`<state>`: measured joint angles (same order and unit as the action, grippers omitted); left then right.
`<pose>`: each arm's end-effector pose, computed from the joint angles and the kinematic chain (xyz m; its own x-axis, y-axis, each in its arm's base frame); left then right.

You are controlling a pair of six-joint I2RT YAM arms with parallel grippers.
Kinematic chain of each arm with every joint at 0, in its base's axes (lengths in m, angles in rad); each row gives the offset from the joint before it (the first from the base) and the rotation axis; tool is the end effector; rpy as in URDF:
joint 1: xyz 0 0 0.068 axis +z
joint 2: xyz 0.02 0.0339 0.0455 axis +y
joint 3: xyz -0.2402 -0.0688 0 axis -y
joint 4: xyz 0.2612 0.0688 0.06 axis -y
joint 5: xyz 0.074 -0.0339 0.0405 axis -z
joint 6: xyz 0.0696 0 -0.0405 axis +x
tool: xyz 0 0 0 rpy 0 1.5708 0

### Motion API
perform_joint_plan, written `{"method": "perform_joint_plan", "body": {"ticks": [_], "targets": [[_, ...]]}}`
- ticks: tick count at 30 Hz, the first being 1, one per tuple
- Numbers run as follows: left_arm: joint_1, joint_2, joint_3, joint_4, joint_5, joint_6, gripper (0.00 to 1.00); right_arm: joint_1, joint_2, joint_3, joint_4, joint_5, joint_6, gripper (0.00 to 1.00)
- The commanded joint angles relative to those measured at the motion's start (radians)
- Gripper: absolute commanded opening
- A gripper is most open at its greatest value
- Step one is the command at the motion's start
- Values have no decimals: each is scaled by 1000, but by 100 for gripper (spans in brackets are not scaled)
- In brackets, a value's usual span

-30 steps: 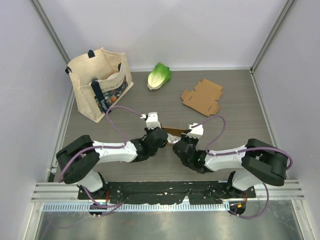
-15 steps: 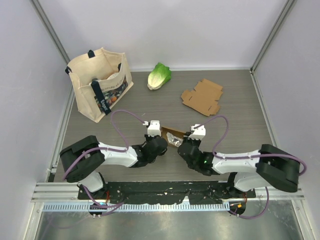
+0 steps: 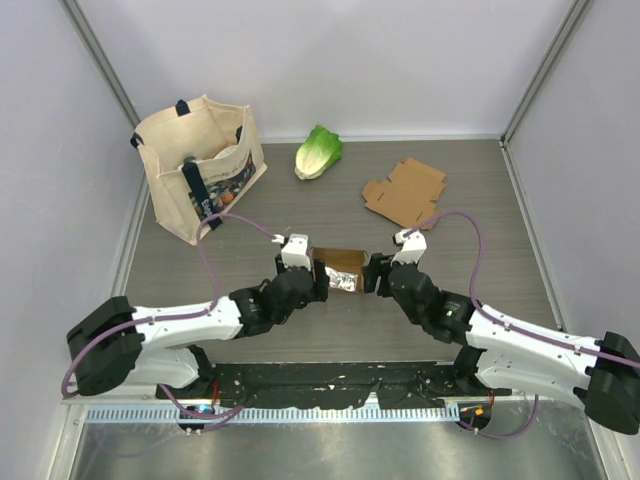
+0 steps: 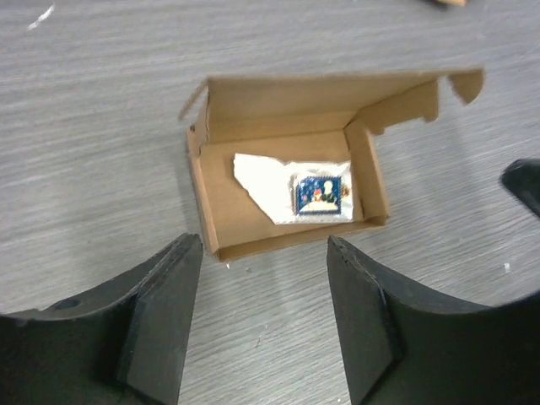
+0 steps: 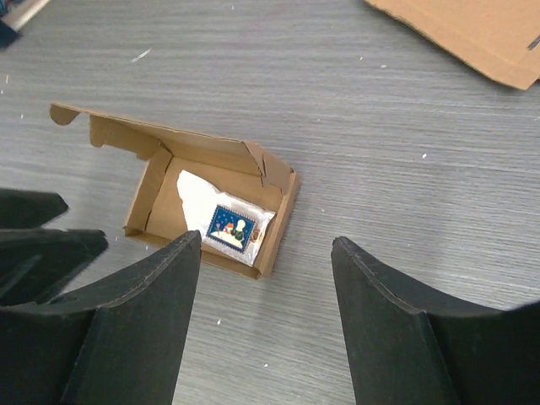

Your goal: Fold the paper box

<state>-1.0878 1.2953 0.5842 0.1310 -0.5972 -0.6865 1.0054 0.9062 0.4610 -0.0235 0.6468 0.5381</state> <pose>0.1748 -0.2491 0.1475 -0.5226 -0.1320 -0.8423 0.2361 0.9269 -0.2917 0.1688 0.1878 0.1857 -0.4055 0.1243 -0.9056 -0.2072 0.9524 0.2235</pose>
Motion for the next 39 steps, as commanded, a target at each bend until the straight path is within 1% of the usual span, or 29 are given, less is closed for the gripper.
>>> {"method": "perform_joint_plan", "body": {"ticks": [1,2,3,6,8,10,13,16,17,19,20,21,24,27,28,30,31,33,34,36,37,39], "targets": [[103,-96,-17,-10,167,36,66,-129,48,99,-102,-310,-85,69],[127,-109,-38,19,197,38,68,-154,65,103,-99,-340,-114,70],[175,-122,-46,36,241,57,68,-195,85,113,-99,-364,-130,70],[256,-108,-35,78,335,110,65,-247,161,142,-63,-473,-207,69],[272,-70,-15,114,376,160,60,-278,222,160,-32,-530,-236,67],[275,-28,3,128,398,200,55,-286,259,185,-20,-549,-273,66],[275,10,25,151,399,217,55,-287,301,199,16,-546,-291,64],[275,33,42,159,375,228,55,-286,315,212,17,-501,-294,59],[275,47,54,151,350,229,55,-287,315,214,51,-492,-294,55],[276,62,68,141,335,232,52,-287,321,222,54,-475,-296,51],[275,70,75,137,320,229,52,-287,324,225,57,-470,-293,46],[275,71,78,137,318,231,52,-287,330,226,59,-467,-293,44],[275,73,85,145,313,234,56,-287,336,229,65,-447,-293,39],[275,82,97,139,312,242,55,-287,346,232,74,-441,-293,35],[276,87,101,140,312,242,50,-287,356,238,74,-444,-293,32],[275,102,106,139,310,245,45,-287,365,245,76,-452,-291,28],[276,107,112,137,307,246,39,-287,373,248,79,-460,-291,24],[275,116,114,137,306,248,33,-287,376,249,85,-460,-285,20],[275,125,120,136,306,254,30,-287,376,248,91,-457,-283,16],[275,133,128,128,298,257,26,-287,378,246,96,-458,-276,13],[275,139,137,119,290,258,20,-287,379,246,100,-460,-273,10],[273,147,146,110,287,257,15,-286,387,246,108,-463,-251,6]]}}
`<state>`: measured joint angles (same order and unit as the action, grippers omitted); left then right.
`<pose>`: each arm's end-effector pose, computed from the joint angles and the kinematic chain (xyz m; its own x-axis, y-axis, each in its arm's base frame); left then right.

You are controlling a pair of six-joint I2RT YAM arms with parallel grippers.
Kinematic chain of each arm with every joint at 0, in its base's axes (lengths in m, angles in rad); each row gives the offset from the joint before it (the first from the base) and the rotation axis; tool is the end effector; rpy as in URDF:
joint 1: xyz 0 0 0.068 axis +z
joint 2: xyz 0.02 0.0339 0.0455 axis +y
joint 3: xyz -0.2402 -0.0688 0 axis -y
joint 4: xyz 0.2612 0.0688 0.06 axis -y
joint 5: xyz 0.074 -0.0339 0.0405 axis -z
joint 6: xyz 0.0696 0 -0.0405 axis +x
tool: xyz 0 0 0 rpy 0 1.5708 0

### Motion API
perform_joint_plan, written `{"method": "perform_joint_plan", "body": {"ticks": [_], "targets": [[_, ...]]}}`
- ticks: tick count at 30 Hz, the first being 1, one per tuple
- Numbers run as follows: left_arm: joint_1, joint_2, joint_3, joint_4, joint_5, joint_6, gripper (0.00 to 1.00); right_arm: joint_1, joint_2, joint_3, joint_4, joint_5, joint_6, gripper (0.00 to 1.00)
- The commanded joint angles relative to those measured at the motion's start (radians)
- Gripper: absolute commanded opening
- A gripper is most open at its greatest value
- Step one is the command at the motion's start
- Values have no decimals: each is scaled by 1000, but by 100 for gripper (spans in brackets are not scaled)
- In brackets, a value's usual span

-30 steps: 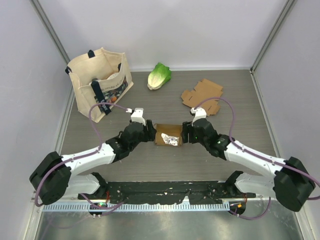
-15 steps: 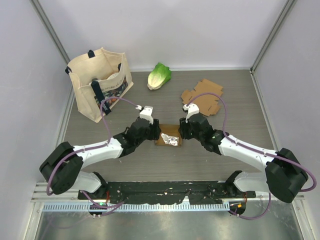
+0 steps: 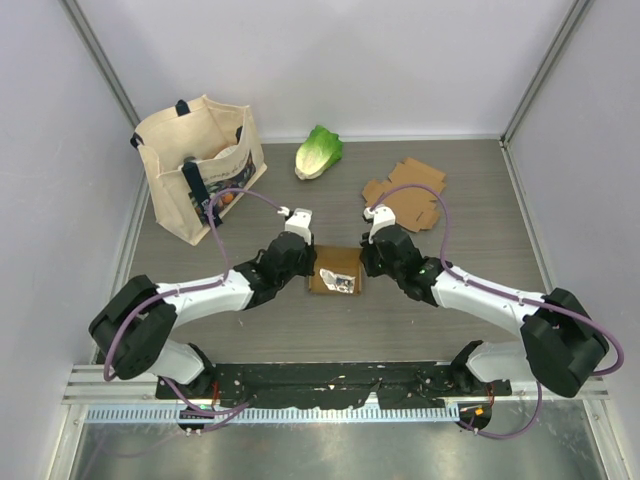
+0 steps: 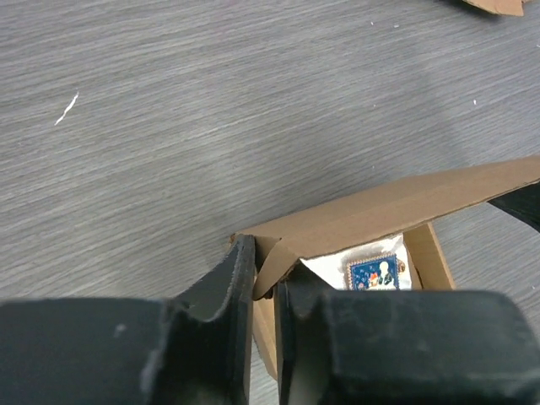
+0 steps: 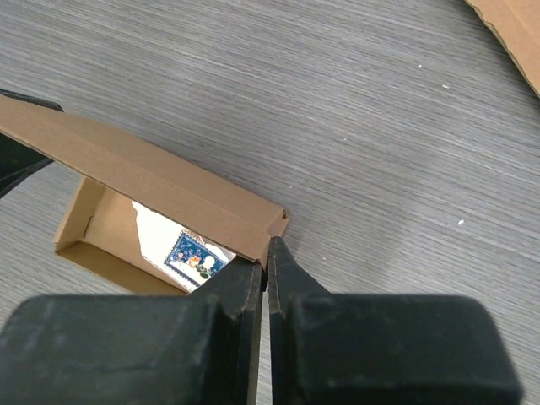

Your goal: Fold the paper box

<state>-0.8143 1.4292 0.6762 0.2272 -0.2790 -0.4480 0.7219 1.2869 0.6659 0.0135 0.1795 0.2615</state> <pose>0.2470 -0.2338 0.1457 -0.5425 -0.0319 -0.8394 0.3335 0.9090 -0.2501 0.2462 0.2002 0.1596 -0.5535 -0.1484 -0.8195 -0.4110 0.9045 0.1138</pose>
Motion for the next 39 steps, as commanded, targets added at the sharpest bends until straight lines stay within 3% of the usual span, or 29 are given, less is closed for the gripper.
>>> {"method": "perform_joint_plan", "body": {"ticks": [1,7,13,24,32,39], "targets": [[0,19,62,8,-32,15,11,-3,9,41,80,3,38,3],[-28,42,89,-28,-77,0,0,40,26,57,71,104,122,1],[-66,82,94,-28,-150,-41,0,140,54,58,78,328,145,0],[-160,116,14,113,-345,-113,0,269,26,-141,403,610,84,1],[-201,128,109,-41,-373,-235,0,333,69,-160,470,689,90,0],[-214,152,17,41,-401,-225,0,356,77,-245,584,721,90,1]]}}
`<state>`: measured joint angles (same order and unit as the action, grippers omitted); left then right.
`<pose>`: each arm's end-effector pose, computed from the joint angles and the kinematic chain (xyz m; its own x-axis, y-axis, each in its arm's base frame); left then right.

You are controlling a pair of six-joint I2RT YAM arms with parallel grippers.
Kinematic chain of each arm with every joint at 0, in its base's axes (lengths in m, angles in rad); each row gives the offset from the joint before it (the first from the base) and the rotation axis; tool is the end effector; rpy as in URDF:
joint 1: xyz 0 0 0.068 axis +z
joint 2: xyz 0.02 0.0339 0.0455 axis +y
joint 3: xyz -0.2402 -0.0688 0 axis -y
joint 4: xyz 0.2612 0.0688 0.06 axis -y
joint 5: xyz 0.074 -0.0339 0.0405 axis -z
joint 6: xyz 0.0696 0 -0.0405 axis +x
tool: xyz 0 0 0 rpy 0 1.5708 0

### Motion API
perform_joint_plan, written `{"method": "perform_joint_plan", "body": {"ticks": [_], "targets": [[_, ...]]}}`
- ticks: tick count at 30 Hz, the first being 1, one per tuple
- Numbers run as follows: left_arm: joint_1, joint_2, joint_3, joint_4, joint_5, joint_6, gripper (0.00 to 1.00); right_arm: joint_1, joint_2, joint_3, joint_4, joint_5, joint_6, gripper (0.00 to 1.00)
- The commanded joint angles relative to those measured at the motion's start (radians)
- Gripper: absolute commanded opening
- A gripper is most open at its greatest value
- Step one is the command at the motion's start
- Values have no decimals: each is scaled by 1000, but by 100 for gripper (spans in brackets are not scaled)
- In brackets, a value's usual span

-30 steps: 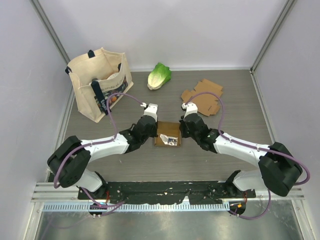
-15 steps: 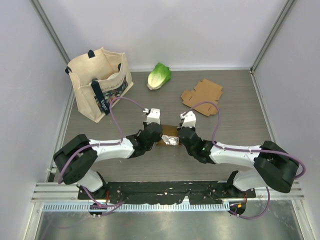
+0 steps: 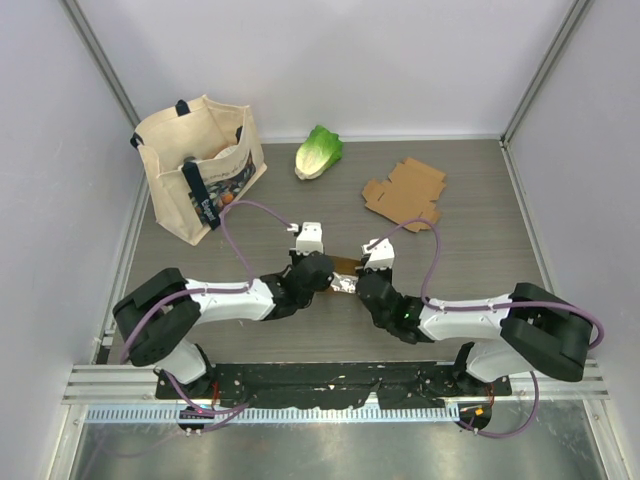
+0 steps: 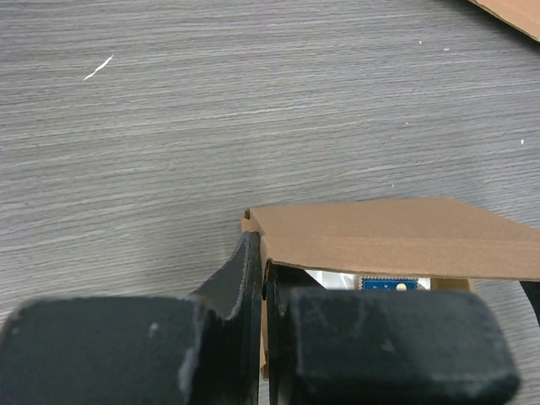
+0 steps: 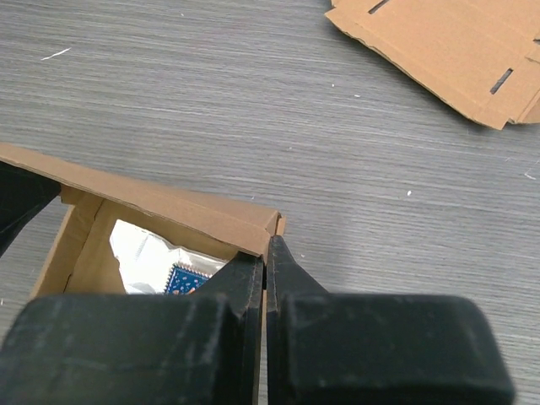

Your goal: Fold the paper box

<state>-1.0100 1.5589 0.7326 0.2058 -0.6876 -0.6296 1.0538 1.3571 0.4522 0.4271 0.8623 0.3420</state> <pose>0.2194 -0.2663 0.1279 -0.4736 -0.1015 -0.8749 0.1249 0.9756 -0.1808 0.1861 0.2204 0.1251 -0.2920 -0.0721 -0.9537 -0.1427 0.9893 -0.0311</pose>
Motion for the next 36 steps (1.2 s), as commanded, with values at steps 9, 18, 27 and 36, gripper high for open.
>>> {"method": "perform_joint_plan", "body": {"ticks": [9,18,27,36], "targets": [[-65,73,-18,3,-84,-71,0,41,27,-63,197,70,38,0],[-111,63,-113,83,-167,-27,0,74,-70,-67,37,54,104,9],[-136,73,-93,55,-204,-13,0,78,-392,110,-817,-287,425,59],[-153,87,-75,18,-224,-21,0,-199,-333,417,-900,-603,468,62]]}}
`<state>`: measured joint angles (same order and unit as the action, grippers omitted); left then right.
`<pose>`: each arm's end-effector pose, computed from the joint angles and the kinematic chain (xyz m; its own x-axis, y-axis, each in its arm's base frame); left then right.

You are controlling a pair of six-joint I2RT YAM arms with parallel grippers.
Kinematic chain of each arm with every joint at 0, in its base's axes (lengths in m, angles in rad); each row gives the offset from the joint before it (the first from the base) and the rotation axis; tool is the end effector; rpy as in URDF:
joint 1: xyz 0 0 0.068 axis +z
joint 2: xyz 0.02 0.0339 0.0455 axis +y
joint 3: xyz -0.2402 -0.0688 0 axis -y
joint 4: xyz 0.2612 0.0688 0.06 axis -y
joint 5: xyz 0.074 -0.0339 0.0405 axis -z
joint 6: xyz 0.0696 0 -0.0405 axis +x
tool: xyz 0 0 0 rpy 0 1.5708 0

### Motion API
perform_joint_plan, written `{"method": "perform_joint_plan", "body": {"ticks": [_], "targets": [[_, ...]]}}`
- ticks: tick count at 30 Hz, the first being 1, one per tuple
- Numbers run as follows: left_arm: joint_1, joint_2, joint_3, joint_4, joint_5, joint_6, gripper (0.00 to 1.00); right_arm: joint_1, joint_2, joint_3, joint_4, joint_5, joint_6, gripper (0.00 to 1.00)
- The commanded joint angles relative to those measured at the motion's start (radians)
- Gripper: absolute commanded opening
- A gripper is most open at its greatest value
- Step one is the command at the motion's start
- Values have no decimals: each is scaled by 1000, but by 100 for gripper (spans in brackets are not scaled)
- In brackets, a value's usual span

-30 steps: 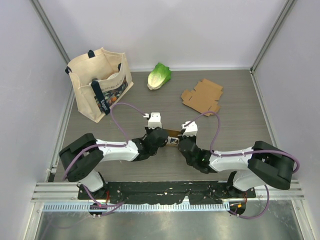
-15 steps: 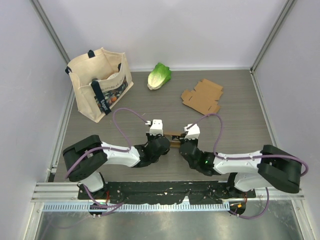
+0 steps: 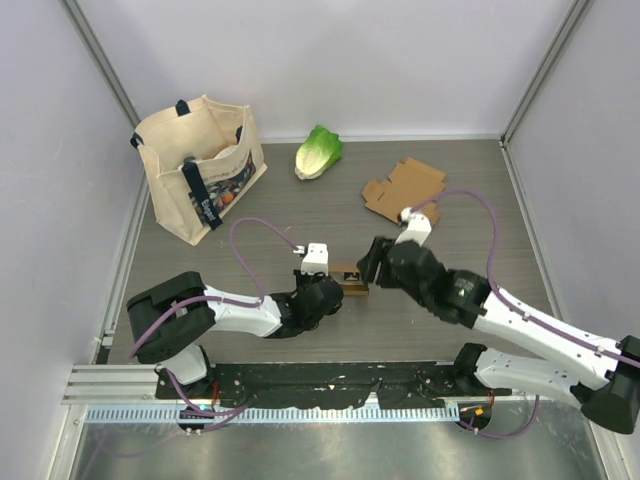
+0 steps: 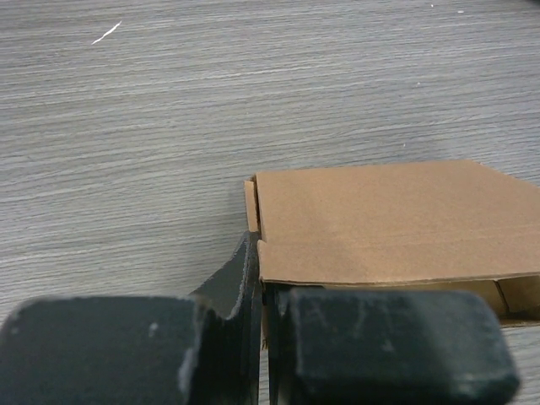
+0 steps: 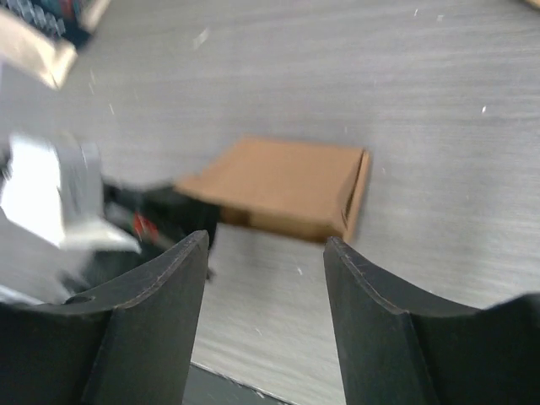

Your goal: Fold the paper box

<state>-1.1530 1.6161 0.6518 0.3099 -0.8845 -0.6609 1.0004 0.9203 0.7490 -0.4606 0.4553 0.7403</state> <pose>0.1802 -0.2732 0.1012 -0.3976 -0.0630 -0.9154 0.1090 0.9873 -0.1153 0.1620 0.1958 0.2386 -0.6161 0.1615 -0.7709 -0.2015 0.9139 0.3525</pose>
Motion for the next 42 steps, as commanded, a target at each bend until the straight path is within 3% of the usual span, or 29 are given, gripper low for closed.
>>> {"method": "perform_joint_plan", "body": {"ticks": [1,5,8,14,18,19,21,22,25,27,35,40,42], "targets": [[-11,30,11,-94,-27,10,0,-173,135,133,20,-229,76,60],[-19,36,11,-115,-41,12,0,-247,274,66,313,-380,126,53],[-20,39,8,-123,-33,18,0,-247,330,-79,732,-482,136,53],[-27,41,-7,-103,2,44,0,-249,419,-266,1089,-567,136,51],[-31,36,-23,-114,47,23,5,-249,483,-307,1181,-592,152,45],[-33,30,-27,-133,54,14,18,-249,502,-319,1204,-592,160,44],[-36,4,-32,-167,71,-8,28,-247,520,-344,1251,-596,165,43],[-39,-8,-41,-182,90,-16,40,-249,541,-349,1258,-595,166,42],[-45,-80,-67,-245,140,-54,56,-249,566,-356,1283,-601,166,41],[-48,-160,-98,-290,176,-72,61,-249,580,-359,1292,-598,165,41],[-47,-525,-133,-454,533,-34,59,-255,614,-367,1286,-595,136,41],[-33,-633,-55,-580,619,-34,58,-255,623,-378,1303,-624,125,39],[-2,-657,-32,-493,668,-43,49,-256,614,-381,1283,-618,107,38]]}}
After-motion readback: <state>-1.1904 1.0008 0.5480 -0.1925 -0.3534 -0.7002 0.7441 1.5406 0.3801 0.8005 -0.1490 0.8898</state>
